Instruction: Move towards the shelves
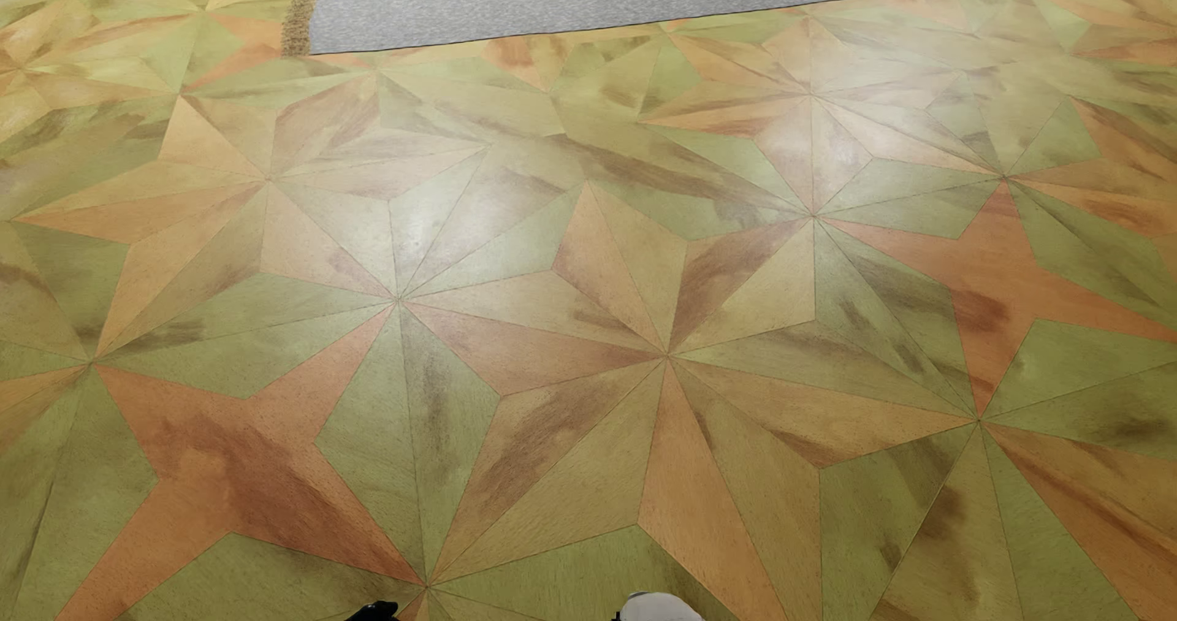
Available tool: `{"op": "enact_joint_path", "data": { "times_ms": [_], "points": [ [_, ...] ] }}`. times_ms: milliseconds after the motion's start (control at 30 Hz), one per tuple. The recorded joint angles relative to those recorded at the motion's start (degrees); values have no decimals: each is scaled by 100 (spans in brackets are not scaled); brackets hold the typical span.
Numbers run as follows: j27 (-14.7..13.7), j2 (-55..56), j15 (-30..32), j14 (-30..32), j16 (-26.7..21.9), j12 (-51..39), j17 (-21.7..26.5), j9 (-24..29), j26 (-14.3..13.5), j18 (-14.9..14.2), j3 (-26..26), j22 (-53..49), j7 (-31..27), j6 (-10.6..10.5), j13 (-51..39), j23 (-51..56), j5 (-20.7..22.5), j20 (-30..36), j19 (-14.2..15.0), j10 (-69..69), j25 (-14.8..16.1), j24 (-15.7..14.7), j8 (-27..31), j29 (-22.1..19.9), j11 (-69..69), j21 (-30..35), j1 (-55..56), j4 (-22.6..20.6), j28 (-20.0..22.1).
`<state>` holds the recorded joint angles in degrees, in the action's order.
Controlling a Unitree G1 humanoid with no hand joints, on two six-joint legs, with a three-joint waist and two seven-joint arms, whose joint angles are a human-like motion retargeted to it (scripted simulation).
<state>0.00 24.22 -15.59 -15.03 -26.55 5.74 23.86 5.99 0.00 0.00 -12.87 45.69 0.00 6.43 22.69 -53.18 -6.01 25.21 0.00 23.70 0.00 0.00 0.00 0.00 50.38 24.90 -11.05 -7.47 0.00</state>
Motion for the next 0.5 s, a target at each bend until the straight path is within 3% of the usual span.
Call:
{"op": "enact_joint_path", "data": {
  "times_ms": [67,133,167,233,267,333,367,400,467,500],
  "points": [
    [0,405,282,-536,-115,-516,54,-160,0,0,-433,-370,0,21,99,-206,-222,-177,0,-96,0,0,0,0,-2109,-122,-610,61,0],
    [0,766,145,-404,-138,-695,95,-137,0,0,-810,-701,0,-78,233,-359,-411,-413,0,125,0,0,0,0,-1961,-237,-1172,420,0],
    [0,817,252,50,-54,-614,83,-138,0,0,-923,-801,0,-161,296,-514,-355,-522,0,503,0,0,0,0,-1361,-233,-1364,619,0],
    [0,933,767,2102,272,-256,25,-296,0,0,-767,-638,0,-476,290,-931,-15,-559,0,2337,0,0,0,0,-82,-80,-869,889,0],
    [0,405,523,2915,328,-21,-14,-94,0,0,-537,-572,0,-563,222,-902,363,-486,0,3709,0,0,0,0,26,-149,-423,945,0],
    [0,-680,194,2072,509,139,-163,61,0,0,10,-4,0,-525,84,-511,662,152,0,5687,0,0,0,0,-342,-226,894,721,0],
    [0,-1259,185,1883,679,438,-271,18,0,0,371,228,0,-331,27,-129,573,-96,0,5731,0,0,0,0,-744,-355,1599,402,0],
    [0,-1902,186,2092,697,702,-311,40,0,0,770,446,0,-244,-15,309,592,90,0,5135,0,0,0,0,-1198,-476,2124,271,0],
    [0,-2964,140,2975,666,1205,-304,24,0,0,1469,823,0,-69,-215,1262,399,474,0,2696,0,0,0,0,-1861,-561,2915,107,0],
    [0,-3295,32,2684,659,1394,-256,-17,0,0,1723,991,0,-99,-447,1692,358,530,0,1469,0,0,0,0,-1997,-592,3224,211,0]
  ]
}}
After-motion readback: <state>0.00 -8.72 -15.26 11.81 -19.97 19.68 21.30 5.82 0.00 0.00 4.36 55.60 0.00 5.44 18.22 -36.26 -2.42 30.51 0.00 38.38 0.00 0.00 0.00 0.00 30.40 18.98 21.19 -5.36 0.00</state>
